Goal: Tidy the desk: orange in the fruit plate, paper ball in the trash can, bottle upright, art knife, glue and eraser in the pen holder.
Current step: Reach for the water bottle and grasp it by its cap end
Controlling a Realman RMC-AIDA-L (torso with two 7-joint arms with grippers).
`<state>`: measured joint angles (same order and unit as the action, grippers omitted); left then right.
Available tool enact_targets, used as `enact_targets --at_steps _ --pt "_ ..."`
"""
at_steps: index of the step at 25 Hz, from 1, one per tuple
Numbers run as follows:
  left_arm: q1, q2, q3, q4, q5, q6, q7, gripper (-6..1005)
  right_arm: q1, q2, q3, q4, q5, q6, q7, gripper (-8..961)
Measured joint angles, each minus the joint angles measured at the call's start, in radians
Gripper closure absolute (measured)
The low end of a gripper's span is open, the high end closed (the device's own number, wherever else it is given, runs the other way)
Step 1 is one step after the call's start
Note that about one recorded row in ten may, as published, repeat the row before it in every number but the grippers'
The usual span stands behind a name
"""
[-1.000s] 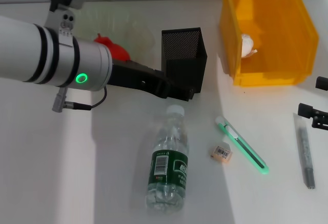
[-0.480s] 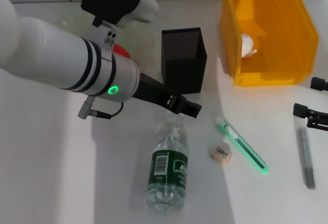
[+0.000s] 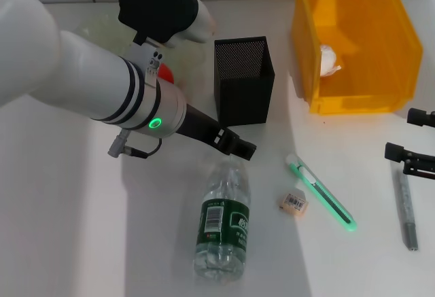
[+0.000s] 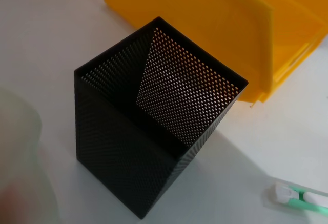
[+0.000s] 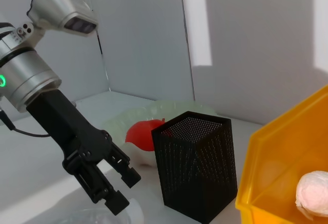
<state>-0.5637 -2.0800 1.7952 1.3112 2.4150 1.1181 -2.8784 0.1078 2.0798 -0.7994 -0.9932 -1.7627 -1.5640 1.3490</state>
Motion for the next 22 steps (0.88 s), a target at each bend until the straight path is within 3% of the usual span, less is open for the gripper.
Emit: enact_targets --at_steps 22 --pt "-0.052 0.000 0.031 -0.086 -0.020 -0.018 -0.002 139 0.010 -0.001 0.001 0.007 -0.022 -0.008 0.008 114"
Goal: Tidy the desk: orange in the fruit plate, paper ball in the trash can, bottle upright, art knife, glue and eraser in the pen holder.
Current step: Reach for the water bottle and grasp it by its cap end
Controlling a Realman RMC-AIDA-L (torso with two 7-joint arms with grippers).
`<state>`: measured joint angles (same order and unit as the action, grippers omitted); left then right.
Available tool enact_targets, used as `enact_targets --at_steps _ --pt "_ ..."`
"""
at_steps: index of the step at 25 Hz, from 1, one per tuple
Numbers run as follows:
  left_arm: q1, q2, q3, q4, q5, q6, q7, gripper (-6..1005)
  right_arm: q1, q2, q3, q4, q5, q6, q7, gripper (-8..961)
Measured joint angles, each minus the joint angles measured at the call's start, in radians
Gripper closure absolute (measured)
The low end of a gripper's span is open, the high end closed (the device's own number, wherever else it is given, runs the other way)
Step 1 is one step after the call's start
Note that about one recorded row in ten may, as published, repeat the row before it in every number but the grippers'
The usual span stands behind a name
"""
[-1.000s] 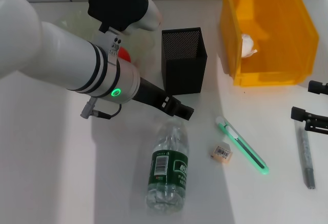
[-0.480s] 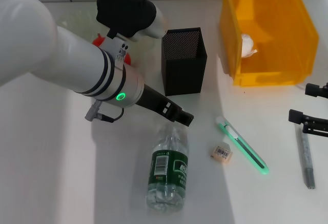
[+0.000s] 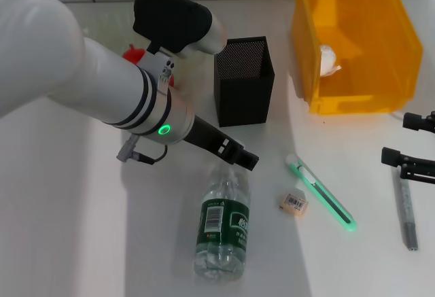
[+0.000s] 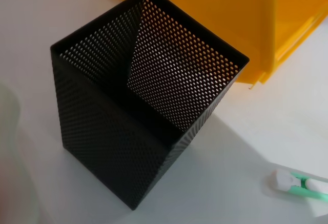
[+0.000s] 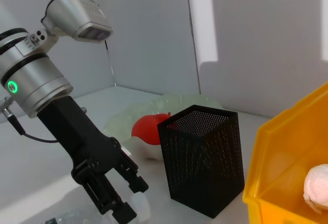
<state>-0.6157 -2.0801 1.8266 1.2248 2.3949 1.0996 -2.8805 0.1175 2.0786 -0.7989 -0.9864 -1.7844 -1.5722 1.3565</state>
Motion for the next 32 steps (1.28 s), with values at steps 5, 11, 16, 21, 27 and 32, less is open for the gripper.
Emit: enact_targets --at_steps 5,11,16,21,27,32 --pt "-0.014 0.000 0.010 -0.031 -0.004 -0.020 0.000 140 0.001 0.001 0.001 0.002 -0.004 -0.003 0.000 114" --pt "-0.024 0.000 0.014 -0.051 -0.007 -0.028 0.000 155 0.001 0.001 0.002 0.003 -0.004 -0.005 0.001 114" --pt "-0.027 0.000 0.026 -0.051 -0.007 -0.029 0.000 181 0.001 0.002 -0.004 0.003 -0.004 -0.005 0.001 114" --pt "-0.035 0.000 0.032 -0.052 -0.006 -0.025 0.001 255 0.001 0.001 -0.006 0.003 -0.004 -0.005 0.003 114" --pt "-0.046 0.000 0.033 -0.051 -0.002 -0.004 0.001 381 0.001 0.001 -0.007 0.003 -0.005 -0.005 0.003 114" --pt "-0.053 0.000 0.038 -0.043 -0.001 0.030 0.002 484 0.003 0.000 -0.007 0.003 -0.007 -0.006 0.003 114"
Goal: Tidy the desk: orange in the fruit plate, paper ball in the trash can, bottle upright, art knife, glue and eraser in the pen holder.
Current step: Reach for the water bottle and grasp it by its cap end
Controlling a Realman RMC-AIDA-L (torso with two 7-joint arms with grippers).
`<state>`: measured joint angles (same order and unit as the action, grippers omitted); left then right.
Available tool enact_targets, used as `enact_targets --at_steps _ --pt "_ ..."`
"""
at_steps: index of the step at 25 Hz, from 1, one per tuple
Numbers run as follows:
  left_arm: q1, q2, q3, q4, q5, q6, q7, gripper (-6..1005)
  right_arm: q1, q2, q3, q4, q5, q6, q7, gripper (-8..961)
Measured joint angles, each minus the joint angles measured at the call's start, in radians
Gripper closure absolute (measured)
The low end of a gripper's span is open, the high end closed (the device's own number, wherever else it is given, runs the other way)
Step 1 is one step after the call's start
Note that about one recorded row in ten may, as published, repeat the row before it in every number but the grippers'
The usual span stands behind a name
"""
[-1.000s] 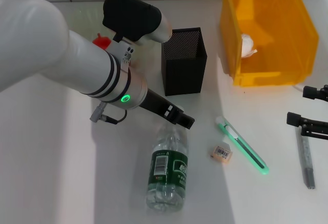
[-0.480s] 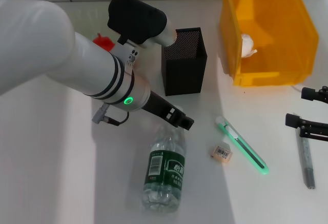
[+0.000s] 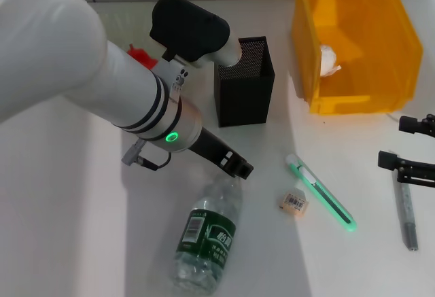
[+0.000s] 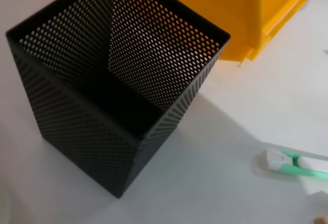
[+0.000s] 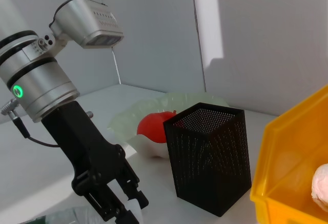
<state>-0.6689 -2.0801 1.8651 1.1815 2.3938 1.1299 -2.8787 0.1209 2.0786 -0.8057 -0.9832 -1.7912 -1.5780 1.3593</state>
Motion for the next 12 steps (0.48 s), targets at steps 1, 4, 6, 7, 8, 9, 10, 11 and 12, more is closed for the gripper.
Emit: enact_targets --at_steps 1,4,6,7,8,9,10,11,12 --pt "-0.003 0.000 0.000 0.005 0.002 0.017 0.001 505 0.003 0.000 0.000 0.000 -0.007 -0.001 0.000 114" --pt "-0.004 0.000 0.000 0.012 0.006 0.032 0.001 506 0.006 0.000 0.003 0.000 -0.017 -0.002 0.000 114" --pt "-0.007 0.000 0.001 0.019 0.010 0.051 0.006 506 0.009 0.001 0.003 0.005 -0.023 -0.002 0.001 114" --pt "-0.007 0.000 0.001 0.019 0.010 0.051 0.006 506 0.009 0.001 0.003 0.005 -0.023 -0.002 0.001 114" --pt "-0.009 0.000 0.005 0.020 0.011 0.057 0.011 506 0.010 0.000 0.001 0.008 -0.024 -0.002 0.001 114" --pt "-0.009 0.000 0.005 0.020 0.011 0.057 0.011 507 0.010 0.000 0.001 0.008 -0.024 -0.002 0.001 114" --pt "-0.010 0.000 0.009 0.022 0.013 0.059 0.011 507 0.011 0.000 0.001 0.009 -0.024 -0.002 0.001 114" --pt "-0.013 0.000 0.017 0.026 0.021 0.063 0.011 507 0.011 -0.001 0.001 0.009 -0.024 -0.002 0.001 114" --pt "-0.013 0.000 0.017 0.026 0.021 0.063 0.011 507 0.011 -0.001 0.001 0.009 -0.024 -0.002 0.001 114"
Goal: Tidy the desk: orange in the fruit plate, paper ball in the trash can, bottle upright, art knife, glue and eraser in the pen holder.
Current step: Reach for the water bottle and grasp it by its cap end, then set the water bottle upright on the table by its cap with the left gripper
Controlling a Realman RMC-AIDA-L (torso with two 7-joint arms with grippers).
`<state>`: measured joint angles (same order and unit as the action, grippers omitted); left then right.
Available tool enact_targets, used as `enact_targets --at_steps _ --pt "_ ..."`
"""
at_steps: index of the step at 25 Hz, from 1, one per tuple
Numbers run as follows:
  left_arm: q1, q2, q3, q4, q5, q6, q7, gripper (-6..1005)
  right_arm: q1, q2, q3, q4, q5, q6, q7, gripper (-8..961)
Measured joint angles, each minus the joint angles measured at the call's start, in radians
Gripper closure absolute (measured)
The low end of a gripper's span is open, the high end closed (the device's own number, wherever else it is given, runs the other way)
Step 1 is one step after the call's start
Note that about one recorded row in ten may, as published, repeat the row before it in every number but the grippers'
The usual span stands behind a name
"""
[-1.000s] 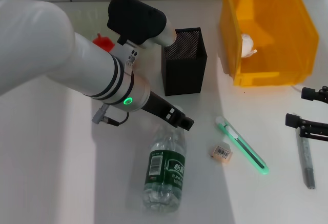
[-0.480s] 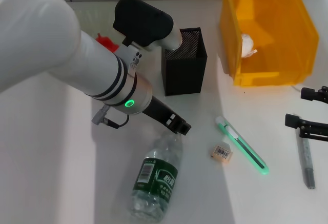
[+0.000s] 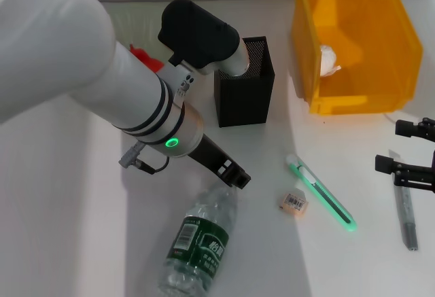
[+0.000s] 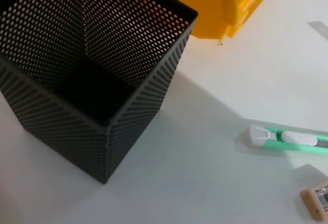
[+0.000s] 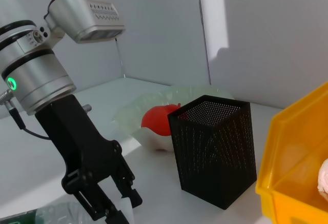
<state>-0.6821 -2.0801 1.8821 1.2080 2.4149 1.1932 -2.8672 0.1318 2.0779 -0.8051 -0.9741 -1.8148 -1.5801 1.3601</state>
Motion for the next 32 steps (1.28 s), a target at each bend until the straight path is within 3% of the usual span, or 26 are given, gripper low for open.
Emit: enact_targets --at_steps 20,22,32 --pt "0.000 0.000 -0.004 0.113 0.096 0.059 0.010 506 0.001 0.001 0.008 -0.009 -0.001 -0.014 0.024 114" --pt "0.003 0.003 -0.066 0.178 0.128 0.110 0.048 506 0.001 0.001 0.009 -0.012 -0.002 -0.016 0.025 114" --pt "0.033 0.008 -0.155 0.284 0.161 0.187 0.107 509 0.007 0.001 0.009 -0.035 -0.002 -0.026 0.049 113"
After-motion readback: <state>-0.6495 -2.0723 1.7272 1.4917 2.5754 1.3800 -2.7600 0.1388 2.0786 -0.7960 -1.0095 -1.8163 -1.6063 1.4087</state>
